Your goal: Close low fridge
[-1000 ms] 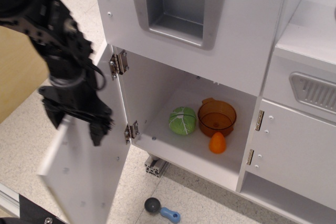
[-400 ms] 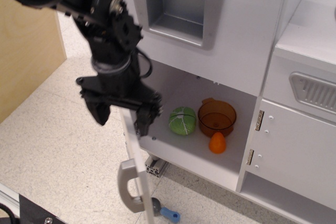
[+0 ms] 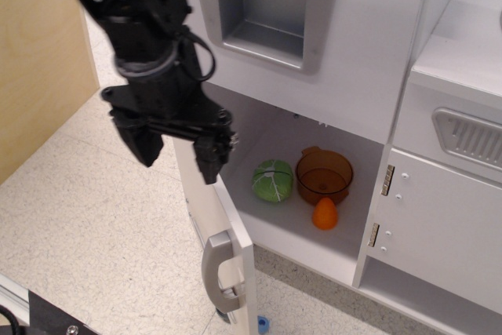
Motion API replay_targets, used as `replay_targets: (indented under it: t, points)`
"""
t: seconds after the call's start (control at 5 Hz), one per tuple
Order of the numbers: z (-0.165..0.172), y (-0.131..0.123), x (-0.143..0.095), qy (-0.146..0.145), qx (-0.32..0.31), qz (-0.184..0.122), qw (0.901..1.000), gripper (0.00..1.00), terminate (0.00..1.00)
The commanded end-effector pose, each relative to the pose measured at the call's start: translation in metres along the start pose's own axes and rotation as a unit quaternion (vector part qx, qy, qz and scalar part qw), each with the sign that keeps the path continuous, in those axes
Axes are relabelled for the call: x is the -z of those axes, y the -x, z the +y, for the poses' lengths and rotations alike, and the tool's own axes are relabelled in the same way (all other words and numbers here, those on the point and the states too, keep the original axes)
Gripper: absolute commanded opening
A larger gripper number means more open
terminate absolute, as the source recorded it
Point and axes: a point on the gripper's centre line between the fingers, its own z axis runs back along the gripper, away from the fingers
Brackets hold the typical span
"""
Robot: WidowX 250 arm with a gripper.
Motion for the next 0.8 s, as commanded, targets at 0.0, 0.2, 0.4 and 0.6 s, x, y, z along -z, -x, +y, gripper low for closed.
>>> replay_targets:
  t: [0.0,0.2,0.4,0.6]
  points:
    - [0.039,0.032,0.017,-0.031,0.047,0.002,0.9984,1.00,0.00]
    - [0.049,0.034,0.037,-0.037,0.049,0.000,0.9981,1.00,0.00]
    - [0.049,0.026,0.052,-0.041,0.036,-0.005,0.9985,1.00,0.00]
    - [0.044,0.012,0.068,-0.046,0.019,-0.006,0.9987,1.00,0.00]
